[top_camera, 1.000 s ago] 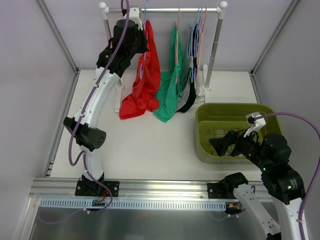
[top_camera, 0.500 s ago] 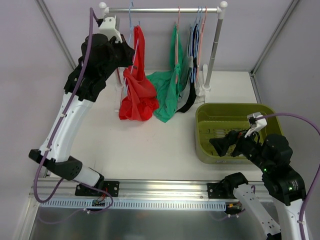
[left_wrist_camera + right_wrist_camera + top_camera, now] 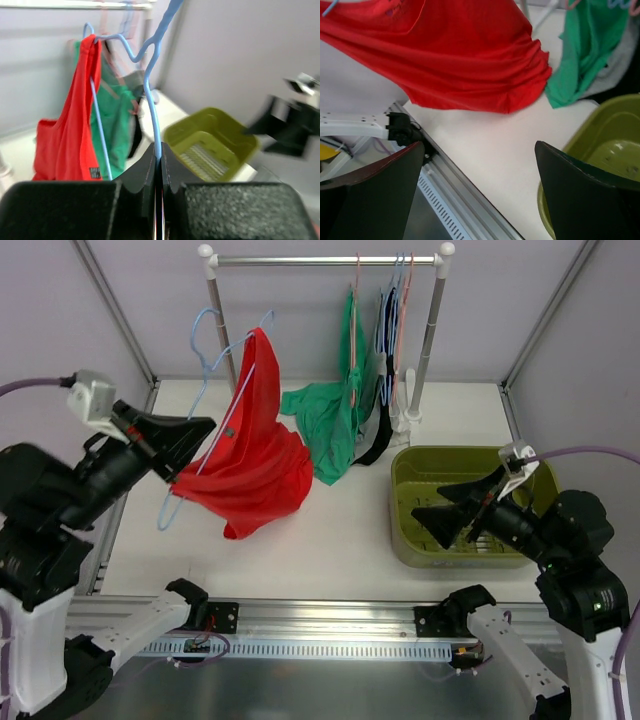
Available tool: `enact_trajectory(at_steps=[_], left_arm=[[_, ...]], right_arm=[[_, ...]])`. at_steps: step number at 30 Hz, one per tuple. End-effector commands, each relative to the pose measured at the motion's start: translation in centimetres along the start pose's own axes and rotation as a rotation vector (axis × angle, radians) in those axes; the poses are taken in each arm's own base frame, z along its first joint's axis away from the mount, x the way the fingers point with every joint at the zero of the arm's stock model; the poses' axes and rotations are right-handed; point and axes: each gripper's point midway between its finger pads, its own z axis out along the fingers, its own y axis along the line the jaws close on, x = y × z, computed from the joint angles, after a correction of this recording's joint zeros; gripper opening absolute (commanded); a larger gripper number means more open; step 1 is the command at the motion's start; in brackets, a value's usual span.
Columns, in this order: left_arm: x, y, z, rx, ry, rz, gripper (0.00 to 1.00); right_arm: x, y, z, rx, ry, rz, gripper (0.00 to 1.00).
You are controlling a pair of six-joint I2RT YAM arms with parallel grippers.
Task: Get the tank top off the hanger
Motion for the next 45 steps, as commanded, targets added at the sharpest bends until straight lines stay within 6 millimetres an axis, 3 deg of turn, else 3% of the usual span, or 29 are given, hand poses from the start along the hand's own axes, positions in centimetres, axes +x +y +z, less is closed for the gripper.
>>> enact_trajectory(at_steps=[1, 3, 4, 6, 10, 13, 15, 19, 25, 29, 33, 36, 37, 40, 42, 45], left_arm=[[-0.7, -5.6, -4.0, 0.266, 0.006, -0.013, 0.00], [-1.1, -8.1, -6.7, 0.383, 0.015, -0.019, 0.00], [-1.4, -8.9, -7.8, 0.409, 0.010, -0.032, 0.00], [-1.2, -9.8, -9.0, 0.448, 0.040, -0.063, 0.00], [1.5, -10.0, -7.6, 0.484, 0.168, -0.172, 0.00], [3.7, -8.8, -6.2, 0.438, 0.221, -0.211, 0.00], [4.7, -8.5, -6.1, 0.437, 0.234, -0.228, 0.00], [4.8, -9.0, -6.0, 0.476, 0.216, -0.243, 0.00], [5.2, -8.9, -5.7, 0.483, 0.225, -0.253, 0.00], [5.6, -8.8, -5.3, 0.485, 0.234, -0.265, 0.00], [5.5, -9.0, -5.2, 0.503, 0.235, -0.266, 0.00], [5.4, -9.0, -5.0, 0.501, 0.229, -0.267, 0.00], [5.5, -8.9, -4.9, 0.496, 0.228, -0.268, 0.00], [5.5, -8.6, -4.7, 0.479, 0.215, -0.259, 0.00], [5.6, -8.4, -4.6, 0.470, 0.215, -0.257, 0.00], [6.7, -8.0, -4.4, 0.463, 0.232, -0.250, 0.00]], right_arm=[[-4.2, 3.6, 2.1, -0.218, -0.033, -0.013, 0.98], [-5.8, 4.5, 2.6, -0.258, -0.031, -0.004, 0.93], [-6.2, 4.2, 3.8, -0.262, -0.010, 0.014, 0.91], [-7.6, 5.4, 3.7, -0.293, -0.024, -0.008, 0.90], [-7.9, 7.9, 4.5, -0.383, -0.017, -0.051, 0.88], [-6.5, 8.2, 6.3, -0.373, 0.017, -0.091, 0.81], [-5.1, 6.7, 8.5, -0.299, 0.038, -0.139, 0.77], [-3.5, 6.6, 11.6, -0.267, 0.054, -0.190, 0.63], [-2.6, 7.3, 14.2, -0.242, 0.059, -0.223, 0.63], [-3.0, 5.6, 15.4, -0.139, 0.029, -0.209, 0.64], [-2.0, 6.5, 16.6, -0.192, 0.073, -0.209, 0.61], [-1.5, 6.8, 17.4, -0.208, 0.085, -0.198, 0.42], [-1.5, 6.9, 17.5, -0.214, 0.081, -0.195, 0.30], [-1.5, 7.1, 17.1, -0.228, 0.072, -0.188, 0.09], [-2.1, 6.6, 16.4, -0.199, 0.043, -0.186, 0.01], [-2.7, 4.4, 15.6, -0.086, 0.008, -0.193, 0.00]])
